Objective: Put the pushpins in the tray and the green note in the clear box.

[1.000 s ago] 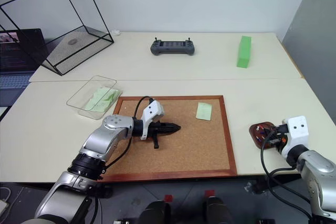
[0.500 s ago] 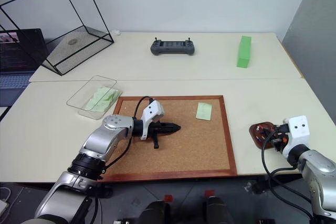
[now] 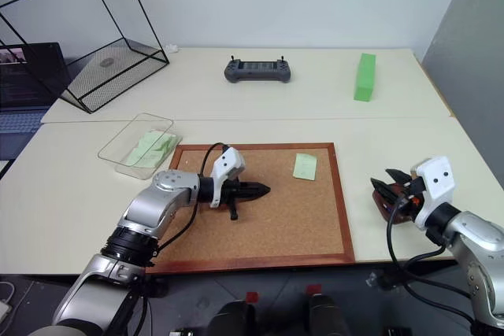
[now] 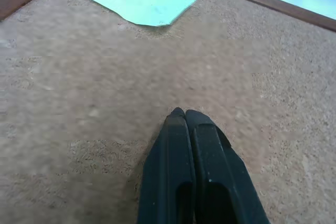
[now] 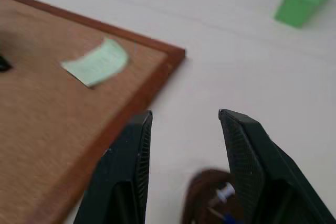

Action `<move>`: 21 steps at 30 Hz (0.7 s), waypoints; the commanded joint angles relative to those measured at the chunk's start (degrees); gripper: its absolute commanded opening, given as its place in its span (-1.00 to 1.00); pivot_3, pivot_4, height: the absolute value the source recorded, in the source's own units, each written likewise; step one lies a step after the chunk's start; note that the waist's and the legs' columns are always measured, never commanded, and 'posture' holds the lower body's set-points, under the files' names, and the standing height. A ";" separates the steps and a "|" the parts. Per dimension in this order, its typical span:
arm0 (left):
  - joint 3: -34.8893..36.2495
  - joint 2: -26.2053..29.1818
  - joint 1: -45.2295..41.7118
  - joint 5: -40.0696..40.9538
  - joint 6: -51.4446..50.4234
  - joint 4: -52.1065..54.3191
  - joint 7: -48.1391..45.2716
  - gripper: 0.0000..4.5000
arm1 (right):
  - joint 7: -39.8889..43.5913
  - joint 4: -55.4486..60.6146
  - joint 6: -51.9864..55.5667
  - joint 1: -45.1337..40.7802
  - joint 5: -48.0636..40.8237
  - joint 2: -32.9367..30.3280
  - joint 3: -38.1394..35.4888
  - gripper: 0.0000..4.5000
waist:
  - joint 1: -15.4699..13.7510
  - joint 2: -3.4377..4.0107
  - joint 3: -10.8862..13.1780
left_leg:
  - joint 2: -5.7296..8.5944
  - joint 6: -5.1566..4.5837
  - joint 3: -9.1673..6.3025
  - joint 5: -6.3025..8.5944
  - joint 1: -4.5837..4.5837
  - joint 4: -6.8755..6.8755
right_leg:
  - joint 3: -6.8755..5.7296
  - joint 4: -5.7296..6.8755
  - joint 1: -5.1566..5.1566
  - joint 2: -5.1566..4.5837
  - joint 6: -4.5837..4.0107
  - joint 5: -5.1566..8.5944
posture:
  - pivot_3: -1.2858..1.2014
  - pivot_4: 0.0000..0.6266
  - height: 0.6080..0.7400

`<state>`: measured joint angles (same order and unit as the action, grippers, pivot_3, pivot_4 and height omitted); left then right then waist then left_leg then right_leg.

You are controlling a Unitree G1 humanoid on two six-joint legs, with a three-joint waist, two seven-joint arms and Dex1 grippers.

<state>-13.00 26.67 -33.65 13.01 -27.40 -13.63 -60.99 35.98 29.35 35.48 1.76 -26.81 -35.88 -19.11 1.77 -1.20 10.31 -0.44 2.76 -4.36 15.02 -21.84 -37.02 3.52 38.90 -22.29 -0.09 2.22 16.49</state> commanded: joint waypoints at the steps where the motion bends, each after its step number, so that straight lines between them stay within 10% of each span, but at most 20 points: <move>1: 3.61 1.24 -5.02 2.98 -0.72 0.90 -2.43 -0.91 | 0.37 6.15 1.58 -2.89 -3.44 -0.54 3.10 -0.04 | 0.01 -0.02 0.03 | 0.00 0.00 -0.01 0.00 -0.03 0.00 | -0.01 0.00 -0.04 0.02 -0.04 -0.02 | 0.03 -0.52 1.00; 21: 2.14 -14.96 -27.66 -9.26 31.67 -45.99 2.80 0.65 | -4.08 3.41 -2.25 -6.35 1.04 3.94 12.17 -0.03 | 0.08 -0.15 0.10 | 0.41 -0.01 -0.07 0.01 -0.15 0.01 | -0.04 -0.06 -0.08 -0.09 -0.17 -0.10 | 0.03 -0.52 1.00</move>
<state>-11.76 12.50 -59.29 4.89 0.78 -55.86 -58.72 32.16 31.41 34.35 -3.96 -25.80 -32.34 -7.10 1.85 -1.34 10.40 -0.03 2.75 -4.43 15.03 -21.99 -37.01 3.48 38.84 -22.37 -0.18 2.05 16.39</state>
